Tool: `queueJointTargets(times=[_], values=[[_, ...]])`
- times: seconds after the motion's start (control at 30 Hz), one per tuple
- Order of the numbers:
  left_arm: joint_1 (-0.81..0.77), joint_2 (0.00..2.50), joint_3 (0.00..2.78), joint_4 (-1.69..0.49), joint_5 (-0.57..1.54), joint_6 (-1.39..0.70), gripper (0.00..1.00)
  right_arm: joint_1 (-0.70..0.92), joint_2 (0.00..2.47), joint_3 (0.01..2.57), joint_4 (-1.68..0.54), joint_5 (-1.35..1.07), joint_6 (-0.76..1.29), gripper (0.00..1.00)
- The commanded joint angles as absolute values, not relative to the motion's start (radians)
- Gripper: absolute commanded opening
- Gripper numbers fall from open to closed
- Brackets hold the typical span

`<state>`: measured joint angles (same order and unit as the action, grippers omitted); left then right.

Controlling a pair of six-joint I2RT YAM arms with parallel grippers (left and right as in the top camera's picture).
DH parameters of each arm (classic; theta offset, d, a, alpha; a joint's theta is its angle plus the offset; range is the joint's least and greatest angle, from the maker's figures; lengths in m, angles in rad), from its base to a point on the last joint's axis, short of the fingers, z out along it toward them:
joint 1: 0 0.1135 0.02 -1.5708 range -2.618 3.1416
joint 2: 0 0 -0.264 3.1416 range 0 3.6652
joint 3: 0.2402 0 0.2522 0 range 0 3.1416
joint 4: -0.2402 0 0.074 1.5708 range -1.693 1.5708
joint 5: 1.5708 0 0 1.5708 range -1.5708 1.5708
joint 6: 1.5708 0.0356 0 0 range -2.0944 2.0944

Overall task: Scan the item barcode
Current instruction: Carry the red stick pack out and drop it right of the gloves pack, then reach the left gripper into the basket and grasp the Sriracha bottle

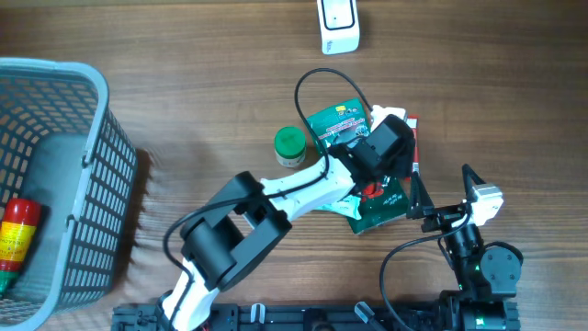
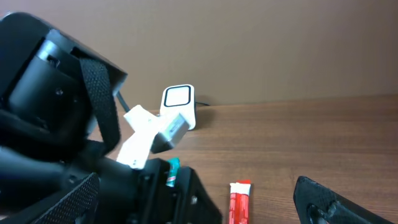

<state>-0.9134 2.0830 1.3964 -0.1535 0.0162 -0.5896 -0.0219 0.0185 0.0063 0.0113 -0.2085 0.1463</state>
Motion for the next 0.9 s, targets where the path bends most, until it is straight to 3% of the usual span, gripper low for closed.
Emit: queueJointTargets(times=[0.0, 0.1, 0.3, 0.47, 0.67, 0.77, 0.87], values=[[-0.838, 1.861, 1.518, -0.379, -0.052, -0.446, 0.87, -0.017, 0.018, 0.006, 0.015, -0.203, 0.159, 1.00], [-0.762, 1.710, 1.607, -0.581, -0.239, -0.421, 1.00, -0.017, 0.018, 0.006, 0.015, -0.203, 0.159, 1.00], [-0.474, 1.368, 1.663, -0.832, -0.347, -0.464, 1.00, -0.017, 0.018, 0.006, 0.015, -0.203, 0.159, 1.00], [-0.096, 1.150, 1.663, -1.032, -0.430, -0.754, 1.00, -0.017, 0.018, 0.006, 0.015, -0.203, 0.159, 1.00], [0.369, 1.119, 1.651, -1.261, -0.480, -1.076, 1.00, -0.017, 0.018, 0.006, 0.015, -0.203, 0.159, 1.00], [0.608, 1.180, 1.624, -1.273, -0.335, -1.096, 1.00, -0.017, 0.018, 0.006, 0.015, -0.203, 0.159, 1.00], [0.783, 1.258, 1.568, -1.301, -0.228, -1.279, 1.00, -0.017, 0.018, 0.006, 0.015, -0.203, 0.159, 1.00]])
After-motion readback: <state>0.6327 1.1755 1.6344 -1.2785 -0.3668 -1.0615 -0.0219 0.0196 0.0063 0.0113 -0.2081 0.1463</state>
